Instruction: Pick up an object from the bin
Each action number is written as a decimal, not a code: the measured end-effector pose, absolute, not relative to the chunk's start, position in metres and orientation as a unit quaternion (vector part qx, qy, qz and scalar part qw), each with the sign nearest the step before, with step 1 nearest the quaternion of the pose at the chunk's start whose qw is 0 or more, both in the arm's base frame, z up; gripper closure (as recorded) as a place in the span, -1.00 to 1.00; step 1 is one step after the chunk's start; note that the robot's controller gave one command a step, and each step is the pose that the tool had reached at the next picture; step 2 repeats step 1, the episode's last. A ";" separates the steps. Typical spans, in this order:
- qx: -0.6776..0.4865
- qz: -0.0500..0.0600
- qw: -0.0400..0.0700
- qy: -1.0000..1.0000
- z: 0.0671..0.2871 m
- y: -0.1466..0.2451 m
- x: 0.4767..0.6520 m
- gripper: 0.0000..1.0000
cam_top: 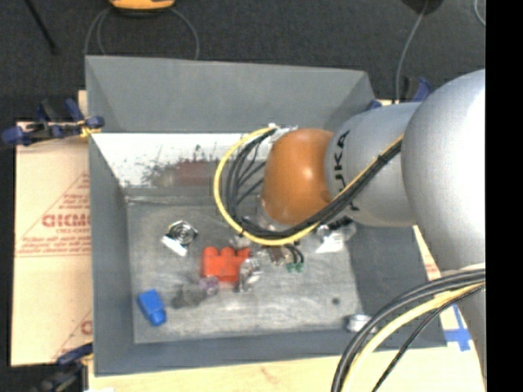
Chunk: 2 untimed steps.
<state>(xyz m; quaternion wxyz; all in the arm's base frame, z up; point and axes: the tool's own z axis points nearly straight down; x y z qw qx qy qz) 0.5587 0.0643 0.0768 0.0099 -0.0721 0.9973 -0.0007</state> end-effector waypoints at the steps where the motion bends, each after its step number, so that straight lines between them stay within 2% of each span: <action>1: -0.069 -0.001 0.006 0.998 0.229 0.074 0.565 1.00; 2: -0.069 -0.001 0.006 0.998 0.229 0.074 0.565 1.00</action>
Offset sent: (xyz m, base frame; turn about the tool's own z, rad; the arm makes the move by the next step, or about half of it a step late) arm 0.0037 0.0115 0.1467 0.0078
